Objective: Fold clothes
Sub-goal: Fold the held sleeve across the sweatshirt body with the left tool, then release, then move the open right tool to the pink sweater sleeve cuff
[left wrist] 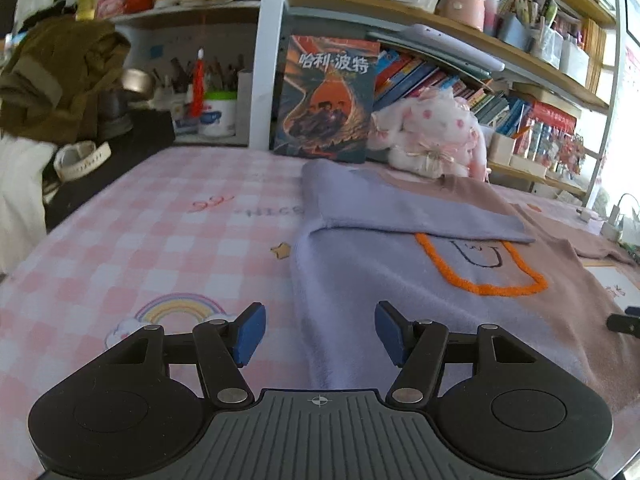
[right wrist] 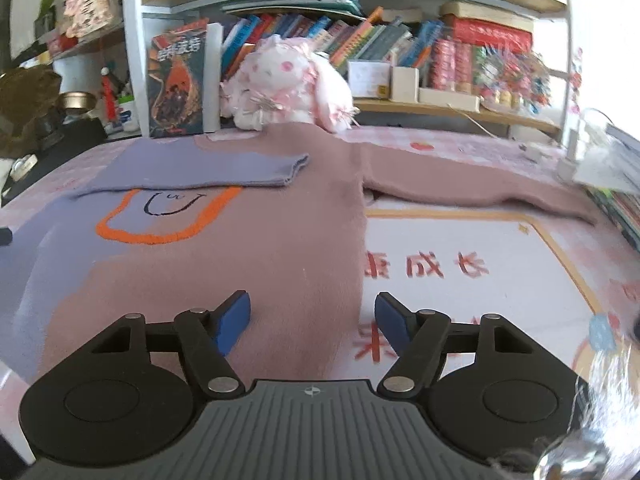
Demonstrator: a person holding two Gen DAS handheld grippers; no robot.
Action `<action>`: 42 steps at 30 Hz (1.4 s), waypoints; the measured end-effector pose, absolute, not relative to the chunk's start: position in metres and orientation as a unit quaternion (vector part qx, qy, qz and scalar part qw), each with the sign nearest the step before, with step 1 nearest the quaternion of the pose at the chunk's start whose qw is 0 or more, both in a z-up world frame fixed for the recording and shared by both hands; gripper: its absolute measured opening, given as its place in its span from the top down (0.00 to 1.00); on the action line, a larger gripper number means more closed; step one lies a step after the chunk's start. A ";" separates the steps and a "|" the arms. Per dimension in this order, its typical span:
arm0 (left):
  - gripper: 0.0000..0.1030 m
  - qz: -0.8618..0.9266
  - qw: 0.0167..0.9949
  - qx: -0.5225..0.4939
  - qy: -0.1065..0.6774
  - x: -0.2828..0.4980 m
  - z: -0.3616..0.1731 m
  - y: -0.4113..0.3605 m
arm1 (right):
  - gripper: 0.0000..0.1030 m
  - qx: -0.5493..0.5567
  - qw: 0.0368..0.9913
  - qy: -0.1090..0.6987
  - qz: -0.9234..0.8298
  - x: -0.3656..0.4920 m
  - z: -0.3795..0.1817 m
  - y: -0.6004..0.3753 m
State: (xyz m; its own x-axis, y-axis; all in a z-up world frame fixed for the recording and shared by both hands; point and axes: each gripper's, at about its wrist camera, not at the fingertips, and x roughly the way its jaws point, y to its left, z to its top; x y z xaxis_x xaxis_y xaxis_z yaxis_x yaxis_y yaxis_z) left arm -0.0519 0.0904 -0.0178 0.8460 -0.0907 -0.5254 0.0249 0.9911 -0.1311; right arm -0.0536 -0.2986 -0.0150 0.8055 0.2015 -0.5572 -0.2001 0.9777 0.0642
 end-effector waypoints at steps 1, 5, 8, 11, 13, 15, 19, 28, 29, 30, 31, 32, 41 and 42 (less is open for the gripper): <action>0.42 -0.034 0.958 -0.062 0.278 -0.053 -0.020 0.092 | 0.39 0.001 0.950 0.294 0.103 -0.058 -0.014 -0.299; 0.57 -0.052 0.954 -0.078 0.285 -0.052 -0.028 0.096 | 0.56 0.004 0.950 0.298 0.095 -0.072 -0.014 -0.298; 0.77 -0.064 0.954 -0.088 0.278 -0.055 -0.032 0.099 | 0.69 0.013 0.951 0.296 0.092 -0.080 -0.014 -0.297; 0.95 -0.080 0.947 -0.147 0.273 -0.058 -0.038 0.113 | 0.82 0.020 0.950 0.297 0.094 -0.083 -0.012 -0.295; 0.96 -0.082 0.944 -0.173 0.269 -0.059 -0.041 0.123 | 0.85 0.017 0.950 0.298 0.094 -0.085 -0.011 -0.291; 0.96 -0.076 0.944 -0.179 0.266 -0.061 -0.041 0.130 | 0.86 0.014 0.950 0.297 0.098 -0.086 -0.011 -0.286; 0.96 -0.067 0.946 -0.173 0.267 -0.060 -0.040 0.138 | 0.86 0.013 0.950 0.295 0.106 -0.088 -0.012 -0.275; 0.89 -0.056 0.963 -0.090 0.250 -0.066 -0.032 0.125 | 0.85 -0.001 0.952 0.291 0.099 -0.088 -0.011 -0.268; 0.89 -0.053 0.965 -0.074 0.244 -0.067 -0.029 0.122 | 0.81 -0.002 0.951 0.292 0.098 -0.088 -0.011 -0.268; 0.89 -0.050 0.969 -0.057 0.234 -0.070 -0.025 0.120 | 0.79 -0.002 0.951 0.292 0.097 -0.088 -0.010 -0.268; 0.87 -0.048 0.973 -0.038 0.222 -0.072 -0.021 0.118 | 0.79 -0.003 0.951 0.292 0.097 -0.088 -0.010 -0.269; 0.85 -0.047 0.978 -0.019 0.204 -0.074 -0.015 0.116 | 0.79 -0.003 0.951 0.292 0.098 -0.088 -0.011 -0.269; 0.55 -0.097 0.990 0.016 0.101 -0.043 0.013 0.115 | 0.78 -0.007 0.953 0.287 0.095 -0.090 -0.013 -0.269; 0.55 -0.108 0.989 0.016 0.096 -0.038 0.012 0.112 | 0.78 -0.007 0.953 0.286 0.094 -0.090 -0.013 -0.269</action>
